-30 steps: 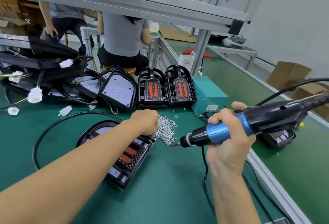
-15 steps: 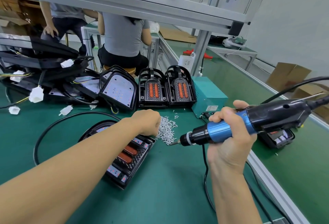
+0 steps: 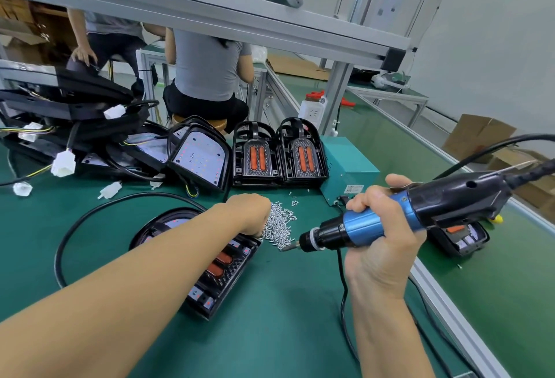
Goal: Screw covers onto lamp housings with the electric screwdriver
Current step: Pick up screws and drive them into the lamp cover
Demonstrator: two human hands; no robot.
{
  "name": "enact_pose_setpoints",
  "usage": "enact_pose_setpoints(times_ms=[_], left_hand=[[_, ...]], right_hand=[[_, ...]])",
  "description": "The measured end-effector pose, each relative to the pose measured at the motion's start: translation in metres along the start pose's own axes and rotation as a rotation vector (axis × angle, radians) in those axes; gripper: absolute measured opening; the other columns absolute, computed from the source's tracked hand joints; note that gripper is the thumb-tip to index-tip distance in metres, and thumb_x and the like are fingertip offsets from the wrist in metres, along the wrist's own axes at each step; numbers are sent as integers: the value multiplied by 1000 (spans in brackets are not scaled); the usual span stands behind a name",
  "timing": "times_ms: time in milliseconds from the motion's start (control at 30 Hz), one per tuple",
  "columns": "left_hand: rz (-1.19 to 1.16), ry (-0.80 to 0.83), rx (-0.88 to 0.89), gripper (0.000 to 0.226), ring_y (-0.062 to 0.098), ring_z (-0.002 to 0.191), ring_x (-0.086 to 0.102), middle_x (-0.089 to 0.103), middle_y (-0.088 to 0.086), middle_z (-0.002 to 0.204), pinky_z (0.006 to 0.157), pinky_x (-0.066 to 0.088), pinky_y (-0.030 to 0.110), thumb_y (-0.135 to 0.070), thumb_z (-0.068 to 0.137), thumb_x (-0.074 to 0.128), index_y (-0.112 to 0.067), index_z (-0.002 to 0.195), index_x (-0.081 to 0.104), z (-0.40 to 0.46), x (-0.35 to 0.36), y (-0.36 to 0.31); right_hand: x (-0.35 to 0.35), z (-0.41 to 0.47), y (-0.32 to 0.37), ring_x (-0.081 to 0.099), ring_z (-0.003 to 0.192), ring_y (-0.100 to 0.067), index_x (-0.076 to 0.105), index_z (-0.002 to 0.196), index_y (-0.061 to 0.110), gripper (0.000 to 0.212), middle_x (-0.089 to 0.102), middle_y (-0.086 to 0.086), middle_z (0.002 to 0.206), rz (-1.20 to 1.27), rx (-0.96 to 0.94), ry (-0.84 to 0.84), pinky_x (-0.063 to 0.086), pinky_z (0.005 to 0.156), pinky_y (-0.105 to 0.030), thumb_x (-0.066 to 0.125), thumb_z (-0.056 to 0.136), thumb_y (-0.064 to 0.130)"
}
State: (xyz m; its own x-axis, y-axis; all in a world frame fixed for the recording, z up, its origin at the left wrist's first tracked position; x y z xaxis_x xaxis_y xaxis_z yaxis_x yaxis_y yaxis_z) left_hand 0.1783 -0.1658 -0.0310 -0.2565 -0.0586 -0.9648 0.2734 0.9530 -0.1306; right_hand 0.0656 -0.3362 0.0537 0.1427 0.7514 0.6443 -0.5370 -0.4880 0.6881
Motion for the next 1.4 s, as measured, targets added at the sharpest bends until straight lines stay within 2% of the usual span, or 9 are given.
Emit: enact_pose_setpoints(times_ms=[133, 267, 400, 500, 567, 700, 800, 900, 1400], left_hand=[[97, -17, 70, 27, 24, 63, 36, 43, 3, 65, 48, 26, 24, 1, 73, 46, -18, 56, 36, -1, 0, -7], [82, -31, 83, 15, 24, 64, 41, 50, 2, 69, 49, 29, 23, -14, 73, 60, -18, 64, 48, -2, -2, -6], [-297, -127, 94, 7, 16, 61, 61, 64, 0, 63, 57, 53, 29, -11, 71, 66, -10, 65, 63, -9, -15, 4], [-660, -198, 60, 9, 11, 44, 58, 60, -4, 47, 44, 47, 22, -2, 69, 64, -8, 63, 63, -26, -24, 13], [-866, -243, 67, 15, 13, 46, 57, 62, 2, 51, 46, 46, 22, 3, 69, 63, -11, 64, 63, -44, -30, 19], [-1223, -346, 123, 17, 15, 50, 56, 66, 13, 63, 49, 47, 21, 7, 73, 71, -11, 73, 74, -89, -29, 25], [-1452, -365, 116, 13, 17, 54, 59, 67, 21, 68, 53, 50, 20, -5, 67, 78, -8, 79, 77, -126, -13, 24], [-1622, -375, 66, 22, 21, 58, 63, 69, 24, 74, 55, 53, 23, -14, 57, 76, -9, 79, 77, -154, 1, 28], [-1658, -498, 72, 18, 14, 53, 61, 72, 17, 74, 54, 49, 19, -17, 60, 74, -11, 77, 77, -201, 14, 41]], right_hand=[[3, 2, 1, 50, 54, -17, 55, 90, 16, 27, 50, 1, 59, -19, -46, 38, 45, 61, -25, 56, 71, -3], [4, 4, 4, 51, 53, -16, 56, 89, 16, 26, 50, 1, 60, -24, -51, 45, 46, 59, -24, 56, 71, -3], [6, 7, 12, 50, 54, -16, 53, 91, 14, 26, 50, 2, 59, -30, -73, 48, 46, 61, -26, 55, 71, -3], [7, 5, 15, 50, 55, -15, 53, 91, 15, 26, 51, 3, 59, -5, -69, 50, 45, 62, -26, 55, 72, -2], [9, 4, 16, 51, 53, -14, 54, 91, 16, 25, 50, 2, 60, 37, -41, 51, 45, 60, -24, 55, 73, -1], [16, 1, 19, 48, 52, -12, 54, 89, 17, 23, 46, 2, 62, 134, 14, 50, 45, 61, -25, 55, 72, 1], [28, -3, 20, 47, 51, -11, 54, 87, 18, 22, 47, 4, 59, 217, 60, 59, 45, 62, -24, 54, 71, 4], [43, -10, 18, 46, 50, -10, 53, 86, 18, 21, 48, 6, 57, 278, 100, 78, 45, 60, -22, 52, 69, 7], [84, -49, 4, 45, 50, -9, 52, 88, 17, 21, 48, 6, 56, 280, 187, 210, 45, 58, -23, 51, 70, 5]])
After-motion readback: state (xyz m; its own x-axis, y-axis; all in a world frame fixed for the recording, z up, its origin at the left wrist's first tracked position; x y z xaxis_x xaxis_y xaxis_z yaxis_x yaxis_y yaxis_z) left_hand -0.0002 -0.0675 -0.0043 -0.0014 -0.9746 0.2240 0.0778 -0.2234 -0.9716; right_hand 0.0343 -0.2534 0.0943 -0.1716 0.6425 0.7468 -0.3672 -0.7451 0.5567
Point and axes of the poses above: each hand's wrist, its own z-axis towards the middle knuckle, its own x-axis out of the palm, y = z × x, the point moved 5 cm from there along z, towards the middle knuckle
